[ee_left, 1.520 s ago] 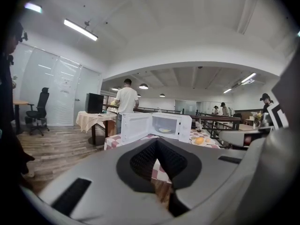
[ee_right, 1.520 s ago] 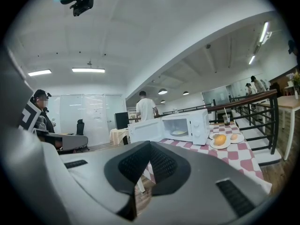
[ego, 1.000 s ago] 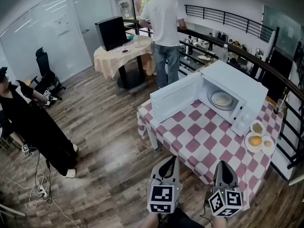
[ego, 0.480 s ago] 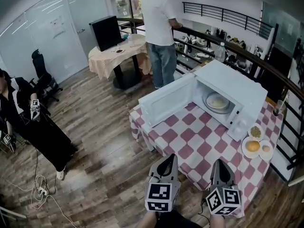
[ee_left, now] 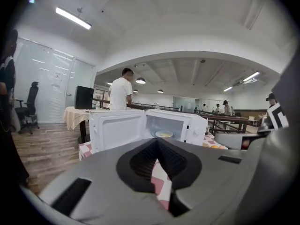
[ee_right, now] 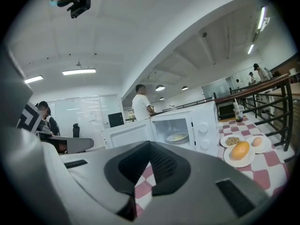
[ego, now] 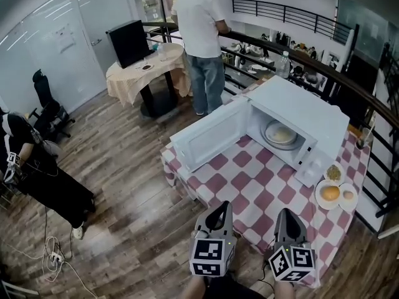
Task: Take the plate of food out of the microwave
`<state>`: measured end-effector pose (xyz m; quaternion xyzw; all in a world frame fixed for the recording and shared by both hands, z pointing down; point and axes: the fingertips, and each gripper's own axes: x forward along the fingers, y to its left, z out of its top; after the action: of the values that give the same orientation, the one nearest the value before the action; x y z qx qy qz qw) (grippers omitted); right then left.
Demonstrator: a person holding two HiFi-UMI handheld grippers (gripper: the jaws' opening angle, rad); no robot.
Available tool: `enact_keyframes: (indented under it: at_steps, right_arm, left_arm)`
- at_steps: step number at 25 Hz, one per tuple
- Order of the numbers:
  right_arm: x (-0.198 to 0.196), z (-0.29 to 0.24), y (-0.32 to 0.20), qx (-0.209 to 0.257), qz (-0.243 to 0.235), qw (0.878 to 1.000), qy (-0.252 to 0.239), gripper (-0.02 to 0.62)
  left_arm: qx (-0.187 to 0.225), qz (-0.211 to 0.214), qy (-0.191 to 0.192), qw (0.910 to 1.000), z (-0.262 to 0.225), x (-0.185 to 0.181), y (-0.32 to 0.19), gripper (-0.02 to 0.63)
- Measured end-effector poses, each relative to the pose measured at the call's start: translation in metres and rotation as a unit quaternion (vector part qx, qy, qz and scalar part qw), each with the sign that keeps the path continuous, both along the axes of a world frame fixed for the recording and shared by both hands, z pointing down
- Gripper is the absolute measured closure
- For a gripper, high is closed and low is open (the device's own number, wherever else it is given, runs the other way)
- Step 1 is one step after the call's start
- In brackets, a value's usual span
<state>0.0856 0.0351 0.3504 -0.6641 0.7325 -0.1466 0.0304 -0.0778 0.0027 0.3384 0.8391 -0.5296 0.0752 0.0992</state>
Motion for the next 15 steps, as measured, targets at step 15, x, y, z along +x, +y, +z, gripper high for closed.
enact_keyframes:
  at_steps: [15]
  right_arm:
    - [0.018,0.017,-0.084,-0.018,0.054,0.998,-0.001,0.603]
  left_arm:
    - [-0.030,0.069,0.007,0.9972,0.024,0.027,-0.096,0.594]
